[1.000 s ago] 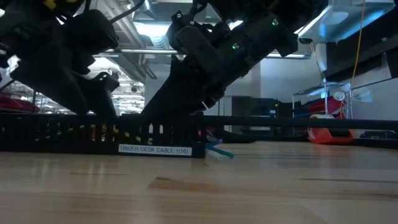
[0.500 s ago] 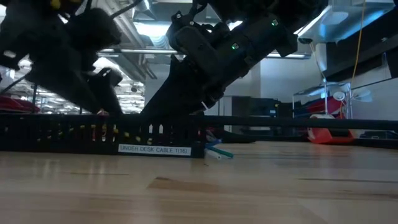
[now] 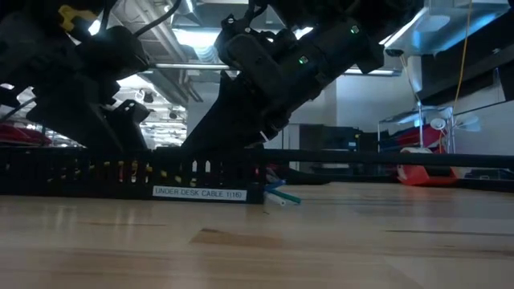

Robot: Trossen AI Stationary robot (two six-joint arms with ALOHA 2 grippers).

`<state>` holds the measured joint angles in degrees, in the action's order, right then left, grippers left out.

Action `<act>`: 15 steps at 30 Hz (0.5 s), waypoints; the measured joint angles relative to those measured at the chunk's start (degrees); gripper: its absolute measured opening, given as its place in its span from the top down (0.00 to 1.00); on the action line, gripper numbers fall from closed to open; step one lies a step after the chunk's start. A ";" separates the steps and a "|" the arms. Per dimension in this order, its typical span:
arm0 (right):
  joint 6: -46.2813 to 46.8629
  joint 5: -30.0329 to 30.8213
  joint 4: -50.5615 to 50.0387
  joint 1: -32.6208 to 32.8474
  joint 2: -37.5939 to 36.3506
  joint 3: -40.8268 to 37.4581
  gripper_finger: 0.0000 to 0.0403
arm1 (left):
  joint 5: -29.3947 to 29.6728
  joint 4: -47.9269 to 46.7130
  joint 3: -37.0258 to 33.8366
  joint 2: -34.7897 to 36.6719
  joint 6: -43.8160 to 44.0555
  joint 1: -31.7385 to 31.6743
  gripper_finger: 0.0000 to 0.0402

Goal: Ziptie cables
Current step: Close the black cable duct

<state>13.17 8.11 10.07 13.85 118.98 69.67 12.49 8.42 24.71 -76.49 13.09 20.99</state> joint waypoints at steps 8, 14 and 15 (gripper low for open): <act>0.00 0.50 0.02 0.00 0.00 0.00 0.46 | 0.42 2.96 0.04 -3.49 0.07 0.00 0.40; 0.02 0.77 0.07 0.02 0.00 0.00 0.46 | 0.44 5.76 0.04 -4.76 0.20 -0.04 0.40; 0.00 0.78 0.07 0.02 0.00 0.00 0.46 | 0.42 5.73 0.04 -4.76 -0.05 -0.04 0.40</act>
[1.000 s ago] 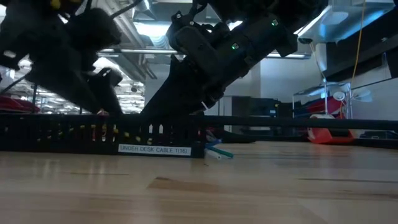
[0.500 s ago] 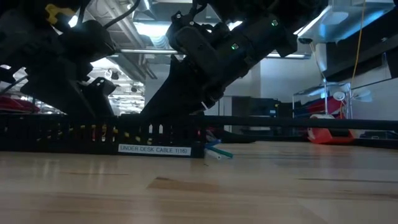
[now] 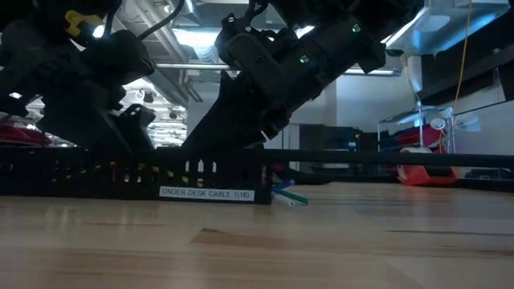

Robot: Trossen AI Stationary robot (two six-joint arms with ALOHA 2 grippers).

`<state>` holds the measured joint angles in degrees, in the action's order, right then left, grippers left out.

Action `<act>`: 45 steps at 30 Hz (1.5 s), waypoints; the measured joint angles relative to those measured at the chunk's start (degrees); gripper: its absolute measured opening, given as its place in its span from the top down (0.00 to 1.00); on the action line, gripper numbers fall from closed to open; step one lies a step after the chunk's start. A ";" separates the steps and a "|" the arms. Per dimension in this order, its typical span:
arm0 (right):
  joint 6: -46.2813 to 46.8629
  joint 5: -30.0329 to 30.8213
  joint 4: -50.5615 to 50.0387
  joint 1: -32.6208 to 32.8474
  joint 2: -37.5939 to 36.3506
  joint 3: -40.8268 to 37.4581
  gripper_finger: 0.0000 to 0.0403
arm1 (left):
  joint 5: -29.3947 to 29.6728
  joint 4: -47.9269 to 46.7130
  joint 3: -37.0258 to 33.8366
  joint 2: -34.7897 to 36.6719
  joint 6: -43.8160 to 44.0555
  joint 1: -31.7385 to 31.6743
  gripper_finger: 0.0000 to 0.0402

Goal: Ziptie cables
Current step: Close the black cable duct

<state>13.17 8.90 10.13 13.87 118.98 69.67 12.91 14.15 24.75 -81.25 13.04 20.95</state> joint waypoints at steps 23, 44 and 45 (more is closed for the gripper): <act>-0.13 -0.57 0.39 -0.02 -0.13 -0.01 0.46 | 0.47 8.72 0.38 -5.87 0.50 -0.04 0.41; -1.80 -1.33 1.64 -0.31 -0.17 -0.17 0.46 | -0.60 13.25 2.29 -9.46 -2.33 -1.18 0.41; -2.04 -1.39 1.77 -0.31 -0.15 -0.17 0.46 | -0.63 13.34 2.32 -9.46 -2.94 -1.18 0.41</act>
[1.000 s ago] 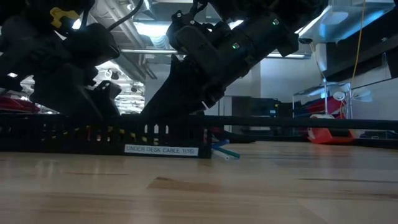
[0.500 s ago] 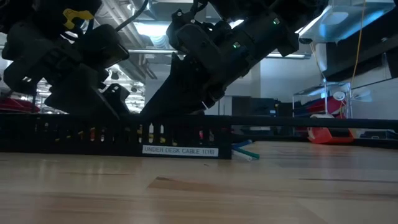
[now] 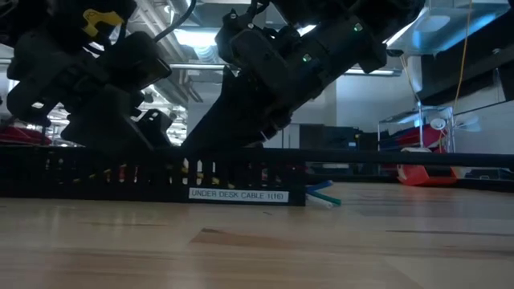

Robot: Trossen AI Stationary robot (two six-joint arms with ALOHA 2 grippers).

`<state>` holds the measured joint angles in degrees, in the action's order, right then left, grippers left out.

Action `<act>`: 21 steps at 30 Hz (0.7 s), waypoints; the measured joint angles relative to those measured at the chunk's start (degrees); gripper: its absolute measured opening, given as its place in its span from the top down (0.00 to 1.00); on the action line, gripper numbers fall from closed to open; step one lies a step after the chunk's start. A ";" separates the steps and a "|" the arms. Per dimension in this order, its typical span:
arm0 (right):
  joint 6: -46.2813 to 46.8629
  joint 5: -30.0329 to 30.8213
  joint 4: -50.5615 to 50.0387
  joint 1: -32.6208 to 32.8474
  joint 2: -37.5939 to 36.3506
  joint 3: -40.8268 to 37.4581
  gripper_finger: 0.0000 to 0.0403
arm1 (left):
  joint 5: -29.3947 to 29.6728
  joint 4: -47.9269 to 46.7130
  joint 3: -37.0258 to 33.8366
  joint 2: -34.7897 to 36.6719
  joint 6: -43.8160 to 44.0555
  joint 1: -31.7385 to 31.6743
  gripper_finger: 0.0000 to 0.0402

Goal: Ziptie cables
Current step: Close the black cable duct

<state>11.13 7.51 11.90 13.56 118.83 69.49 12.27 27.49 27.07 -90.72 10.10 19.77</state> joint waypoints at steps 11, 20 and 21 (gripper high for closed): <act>-0.59 0.12 -0.48 -0.02 0.02 0.07 0.46 | 0.53 -0.40 0.29 0.12 -0.47 0.11 0.41; -0.43 -0.68 -1.18 -0.17 -0.04 0.15 0.46 | 0.12 -0.47 0.34 0.17 3.53 0.00 0.41; -0.43 -0.77 -1.24 -0.17 -0.07 0.15 0.46 | 0.06 -0.49 0.35 0.20 4.28 0.00 0.41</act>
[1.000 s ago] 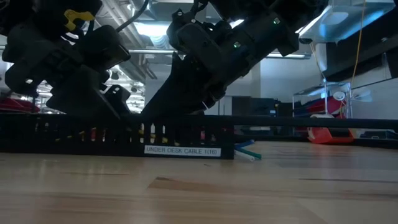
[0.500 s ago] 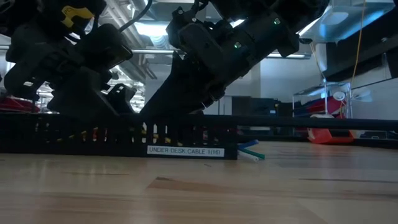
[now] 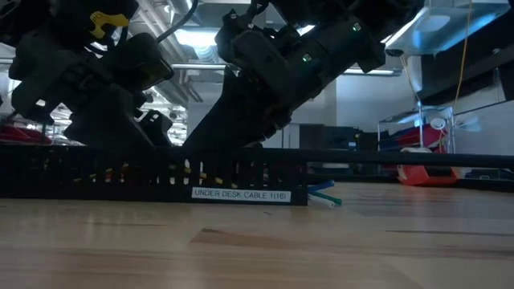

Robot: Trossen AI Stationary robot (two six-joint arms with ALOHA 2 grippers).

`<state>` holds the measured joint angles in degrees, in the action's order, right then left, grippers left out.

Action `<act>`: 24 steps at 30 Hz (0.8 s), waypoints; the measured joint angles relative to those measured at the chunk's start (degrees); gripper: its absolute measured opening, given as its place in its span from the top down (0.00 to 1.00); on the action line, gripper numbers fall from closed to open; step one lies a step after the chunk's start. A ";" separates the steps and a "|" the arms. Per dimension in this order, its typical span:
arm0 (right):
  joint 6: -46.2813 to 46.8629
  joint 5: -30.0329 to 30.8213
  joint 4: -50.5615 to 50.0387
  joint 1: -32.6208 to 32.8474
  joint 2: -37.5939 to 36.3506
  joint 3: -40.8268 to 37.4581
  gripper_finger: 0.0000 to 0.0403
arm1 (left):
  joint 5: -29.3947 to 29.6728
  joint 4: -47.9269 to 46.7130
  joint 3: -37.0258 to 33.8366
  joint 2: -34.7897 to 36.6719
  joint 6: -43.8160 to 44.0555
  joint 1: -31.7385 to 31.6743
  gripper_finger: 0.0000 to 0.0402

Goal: Ziptie cables
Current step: Close the black cable duct

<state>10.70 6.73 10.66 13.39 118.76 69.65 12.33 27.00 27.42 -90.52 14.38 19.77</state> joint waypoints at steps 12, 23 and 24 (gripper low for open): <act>-0.34 -0.31 -0.20 0.04 0.00 0.09 0.46 | -1.82 -6.60 2.95 0.81 1.16 -0.38 0.41; -0.31 0.20 1.22 -0.02 0.05 0.35 0.46 | -1.72 -20.67 5.07 8.10 1.74 -0.44 0.41; -0.29 0.18 1.22 -0.02 -0.02 0.35 0.46 | -1.70 -21.07 5.07 8.82 1.74 -0.46 0.41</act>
<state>10.41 6.92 11.88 13.37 118.74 70.00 10.63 5.94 32.49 -81.70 16.12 19.31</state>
